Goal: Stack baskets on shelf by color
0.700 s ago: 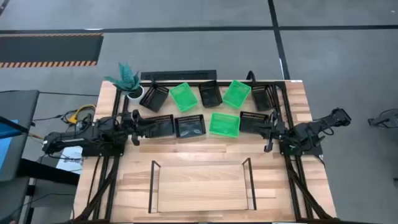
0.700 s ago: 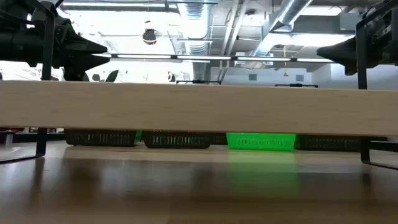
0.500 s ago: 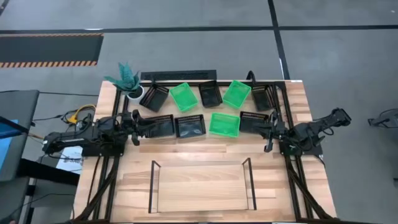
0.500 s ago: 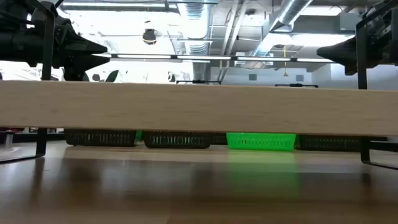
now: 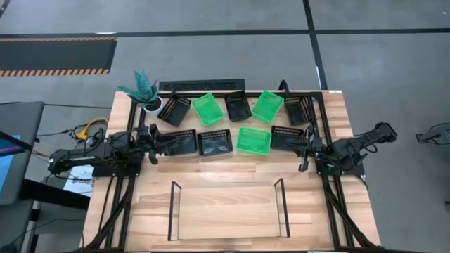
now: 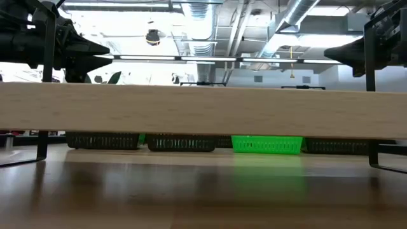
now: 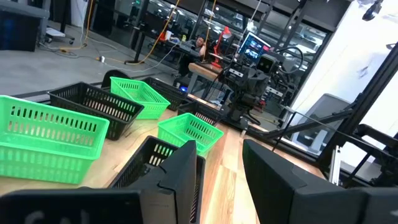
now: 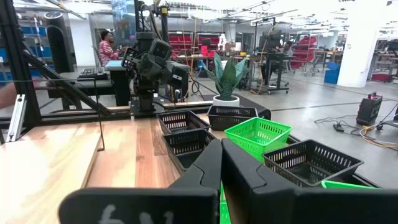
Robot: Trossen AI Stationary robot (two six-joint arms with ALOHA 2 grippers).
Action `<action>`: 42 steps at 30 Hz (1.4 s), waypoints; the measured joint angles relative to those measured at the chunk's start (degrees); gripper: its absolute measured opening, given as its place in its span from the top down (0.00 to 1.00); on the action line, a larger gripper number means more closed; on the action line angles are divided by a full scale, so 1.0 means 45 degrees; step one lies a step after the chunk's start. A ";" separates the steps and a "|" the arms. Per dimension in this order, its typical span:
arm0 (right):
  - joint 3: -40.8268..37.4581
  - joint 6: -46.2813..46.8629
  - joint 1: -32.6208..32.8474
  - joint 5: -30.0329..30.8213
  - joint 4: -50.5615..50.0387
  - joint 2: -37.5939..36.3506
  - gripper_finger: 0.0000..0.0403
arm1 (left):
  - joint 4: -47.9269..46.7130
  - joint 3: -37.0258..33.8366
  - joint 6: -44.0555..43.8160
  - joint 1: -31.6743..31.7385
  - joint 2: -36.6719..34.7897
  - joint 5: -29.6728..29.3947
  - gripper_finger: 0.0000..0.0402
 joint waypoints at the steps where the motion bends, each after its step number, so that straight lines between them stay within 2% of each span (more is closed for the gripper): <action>1: -0.0001 0.0000 0.0003 0.0001 0.0000 0.0003 0.92 | 0.0000 0.0000 0.0000 0.0000 0.0000 0.0005 0.70; 27: -0.0003 -0.0002 -0.0002 0.0002 -0.0001 0.0004 0.92 | 0.0000 0.0005 0.0000 -0.0004 0.0000 0.0000 0.70; 32: 0.0001 -0.1034 -0.0002 0.0034 0.0000 0.0005 0.92 | 0.0068 0.0002 0.0000 -0.0005 0.0000 -0.0423 0.70; 37: 0.0002 -0.1073 -0.0002 0.0034 0.0000 0.0001 0.92 | 0.0073 0.0005 0.0020 0.0000 0.0000 -0.0418 0.70; 42: 0.0002 -0.0559 0.0003 0.0033 0.0019 0.0001 0.92 | 0.0094 0.0000 0.1204 0.0000 0.0000 -0.0559 0.70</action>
